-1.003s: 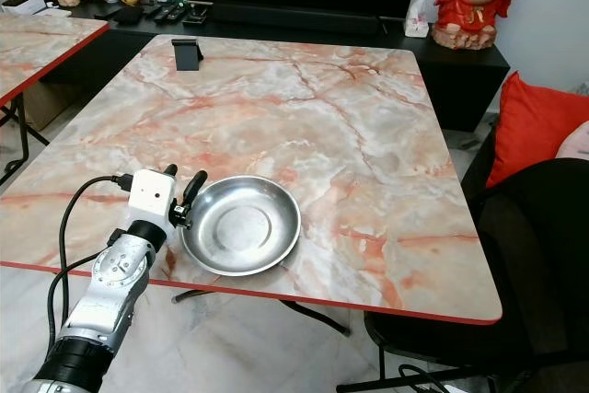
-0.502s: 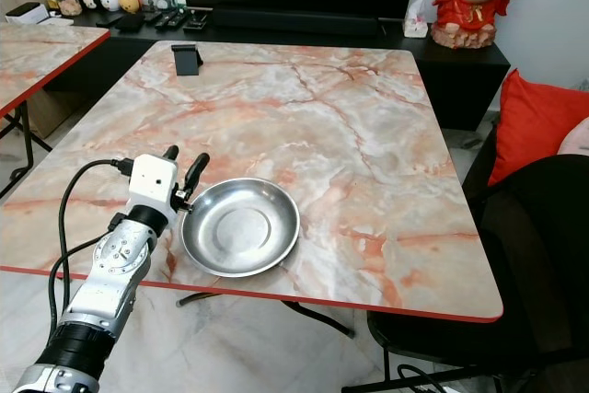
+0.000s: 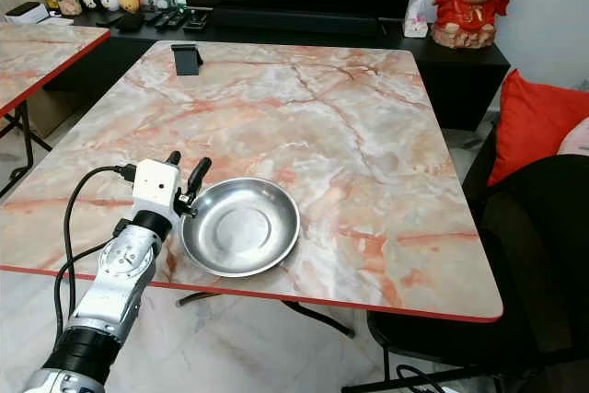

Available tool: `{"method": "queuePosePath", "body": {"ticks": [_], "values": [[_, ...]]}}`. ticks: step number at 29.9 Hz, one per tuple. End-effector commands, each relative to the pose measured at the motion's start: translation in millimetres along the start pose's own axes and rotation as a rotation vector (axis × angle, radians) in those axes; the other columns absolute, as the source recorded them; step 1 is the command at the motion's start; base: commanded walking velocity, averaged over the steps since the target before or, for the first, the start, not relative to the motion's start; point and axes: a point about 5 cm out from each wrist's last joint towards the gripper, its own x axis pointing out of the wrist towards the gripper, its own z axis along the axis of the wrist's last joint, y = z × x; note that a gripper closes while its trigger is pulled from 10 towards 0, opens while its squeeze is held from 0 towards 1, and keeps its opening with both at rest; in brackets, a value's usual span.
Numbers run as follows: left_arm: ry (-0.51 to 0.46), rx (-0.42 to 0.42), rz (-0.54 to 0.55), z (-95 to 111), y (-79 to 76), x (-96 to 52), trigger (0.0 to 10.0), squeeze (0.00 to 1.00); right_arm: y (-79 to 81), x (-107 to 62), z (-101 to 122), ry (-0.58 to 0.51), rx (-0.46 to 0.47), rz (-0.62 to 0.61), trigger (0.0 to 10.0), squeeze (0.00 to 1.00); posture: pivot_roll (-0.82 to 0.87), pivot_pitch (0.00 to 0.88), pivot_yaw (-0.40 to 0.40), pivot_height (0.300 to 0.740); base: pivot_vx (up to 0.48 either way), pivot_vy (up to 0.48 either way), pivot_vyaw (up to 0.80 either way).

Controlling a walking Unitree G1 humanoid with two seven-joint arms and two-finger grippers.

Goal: Setting the table

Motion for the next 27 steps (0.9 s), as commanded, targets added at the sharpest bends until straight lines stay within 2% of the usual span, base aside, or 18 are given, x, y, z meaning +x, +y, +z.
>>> {"method": "queuePosePath", "body": {"ticks": [1, 14, 27], "values": [[-0.001, -0.01, 0.018, 0.3, 2.4, -1.9, 10.0, 0.0, -1.5, -0.5, -0.8, 0.002, -0.007, -0.001, 10.0, 0.0, 0.04, 0.0, -0.023, 0.715, 0.0, 0.0, 0.0], [-0.004, -0.003, 0.004, 2.6, 2.5, -0.3, 10.0, 0.0, 2.1, -0.9, -3.8, 0.01, -0.002, 0.015, 10.0, 0.0, 0.04, 0.0, -0.002, 0.715, 0.0, 0.31, 0.0], [-0.014, -0.006, 0.002, 5.2, 0.4, -0.1, 10.0, 0.0, 2.4, -0.4, -3.4, 0.024, -0.015, 0.032, 10.0, 0.0, 0.06, 0.0, -0.015, 0.715, 0.0, 0.325, 0.0]]}}
